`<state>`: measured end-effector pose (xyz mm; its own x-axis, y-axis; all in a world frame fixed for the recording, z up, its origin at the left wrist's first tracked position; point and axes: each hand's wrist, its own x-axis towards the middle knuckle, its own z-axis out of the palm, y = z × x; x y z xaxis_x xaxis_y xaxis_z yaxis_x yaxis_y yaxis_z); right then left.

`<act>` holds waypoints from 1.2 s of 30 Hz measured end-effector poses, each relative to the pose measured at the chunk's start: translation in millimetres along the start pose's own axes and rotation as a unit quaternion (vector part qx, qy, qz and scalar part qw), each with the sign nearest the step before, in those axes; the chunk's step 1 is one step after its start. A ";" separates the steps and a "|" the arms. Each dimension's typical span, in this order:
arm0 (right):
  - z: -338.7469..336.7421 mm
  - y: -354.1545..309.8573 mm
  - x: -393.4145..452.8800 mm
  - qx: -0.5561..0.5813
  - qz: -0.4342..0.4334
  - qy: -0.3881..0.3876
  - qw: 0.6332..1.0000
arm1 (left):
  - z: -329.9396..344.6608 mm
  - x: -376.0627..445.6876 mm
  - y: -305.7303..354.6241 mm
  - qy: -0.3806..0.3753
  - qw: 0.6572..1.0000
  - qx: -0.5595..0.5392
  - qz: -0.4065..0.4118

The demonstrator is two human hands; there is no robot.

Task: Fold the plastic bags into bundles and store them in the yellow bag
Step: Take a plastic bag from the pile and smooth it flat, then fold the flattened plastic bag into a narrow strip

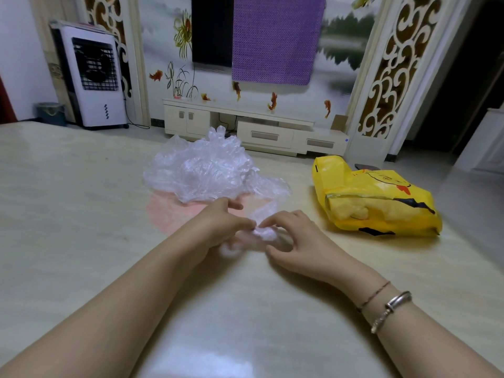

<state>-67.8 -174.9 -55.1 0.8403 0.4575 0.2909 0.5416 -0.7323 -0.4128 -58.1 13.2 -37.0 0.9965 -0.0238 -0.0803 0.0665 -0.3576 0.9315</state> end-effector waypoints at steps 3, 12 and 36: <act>0.0 -1.2 1.3 0.025 0.006 0.033 0.999 | -4.0 -3.5 3.3 -0.027 0.999 -0.035 0.010; -13.8 -0.9 3.6 0.252 0.139 0.056 0.956 | 3.0 -9.9 5.9 -0.050 0.992 0.055 0.103; -51.4 4.9 -3.9 0.247 0.217 -0.022 0.944 | 22.8 -4.6 9.1 -0.002 0.997 -0.076 0.025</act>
<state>-69.6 -206.3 -13.9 0.9801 0.1963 -0.0296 0.0819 -0.5355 -0.8405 -63.3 -11.2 -36.3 0.9985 -0.0422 -0.0345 0.0249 -0.2098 0.9774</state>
